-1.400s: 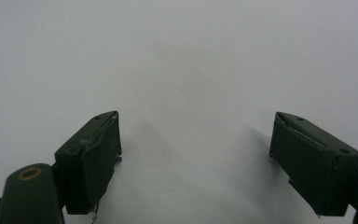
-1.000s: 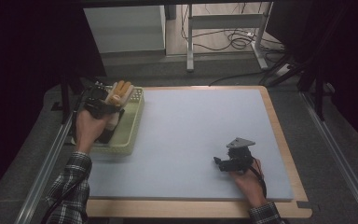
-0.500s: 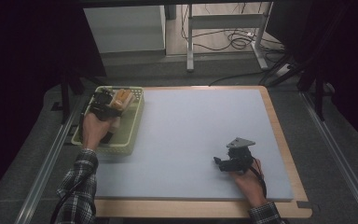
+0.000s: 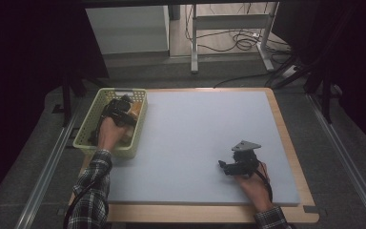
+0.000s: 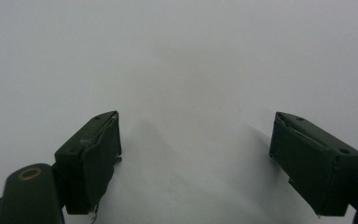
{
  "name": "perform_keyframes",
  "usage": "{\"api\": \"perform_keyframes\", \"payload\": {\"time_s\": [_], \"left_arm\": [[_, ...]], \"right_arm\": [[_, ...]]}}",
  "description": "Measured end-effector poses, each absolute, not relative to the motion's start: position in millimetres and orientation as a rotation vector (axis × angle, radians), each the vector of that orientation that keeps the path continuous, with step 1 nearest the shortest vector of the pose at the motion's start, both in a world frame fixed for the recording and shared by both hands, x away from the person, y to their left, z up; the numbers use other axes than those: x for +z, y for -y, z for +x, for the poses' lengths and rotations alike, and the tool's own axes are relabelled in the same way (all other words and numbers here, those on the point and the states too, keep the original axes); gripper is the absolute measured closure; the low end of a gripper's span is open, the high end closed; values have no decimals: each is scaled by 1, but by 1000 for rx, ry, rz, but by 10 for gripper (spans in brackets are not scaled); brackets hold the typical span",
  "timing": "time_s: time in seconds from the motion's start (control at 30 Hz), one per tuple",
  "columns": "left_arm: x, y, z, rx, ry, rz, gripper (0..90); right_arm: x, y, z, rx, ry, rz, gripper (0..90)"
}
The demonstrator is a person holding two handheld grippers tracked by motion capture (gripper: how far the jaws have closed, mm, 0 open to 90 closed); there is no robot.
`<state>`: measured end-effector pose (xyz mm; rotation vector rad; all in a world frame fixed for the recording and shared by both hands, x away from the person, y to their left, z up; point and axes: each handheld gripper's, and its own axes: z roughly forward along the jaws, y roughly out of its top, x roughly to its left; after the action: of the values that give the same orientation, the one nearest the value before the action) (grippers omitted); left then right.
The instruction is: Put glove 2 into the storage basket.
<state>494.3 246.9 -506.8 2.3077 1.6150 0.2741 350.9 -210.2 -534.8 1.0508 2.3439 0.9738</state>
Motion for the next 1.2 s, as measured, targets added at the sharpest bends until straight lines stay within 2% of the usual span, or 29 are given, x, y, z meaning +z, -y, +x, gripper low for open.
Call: {"api": "perform_keyframes", "payload": {"time_s": [0.1,0.27,0.37,0.47,0.53,0.57,0.73,0.83,0.97,1.1,1.2], "left_arm": [[-507,-247,494,297,-1623,2315,443],[-495,-259,490,257,-1612,2313,207],[-480,-263,483,280,-1571,2306,141],[-462,-269,476,301,-1524,2252,134],[-451,-276,472,349,-1522,2216,169],[-446,-279,470,381,-1534,2199,214],[-449,-290,466,445,-1587,2197,570],[-470,-293,470,409,-1628,2239,693],[-490,-288,478,372,-1674,2277,756],[-497,-275,482,310,-1634,2306,764],[-498,-267,482,349,-1628,2339,763]], "right_arm": [[-535,210,351,974,-2344,1051,161],[-535,210,351,975,-2345,1052,161],[-535,210,351,976,-2346,1054,161],[-535,210,351,974,-2346,1052,161],[-535,210,351,974,-2344,1050,161],[-535,210,351,974,-2344,1050,161],[-535,210,351,974,-2345,1051,161],[-535,210,351,974,-2345,1051,161],[-535,210,351,975,-2345,1052,161],[-535,210,351,977,-2347,1054,161],[-535,210,351,977,-2346,1054,161]]}}
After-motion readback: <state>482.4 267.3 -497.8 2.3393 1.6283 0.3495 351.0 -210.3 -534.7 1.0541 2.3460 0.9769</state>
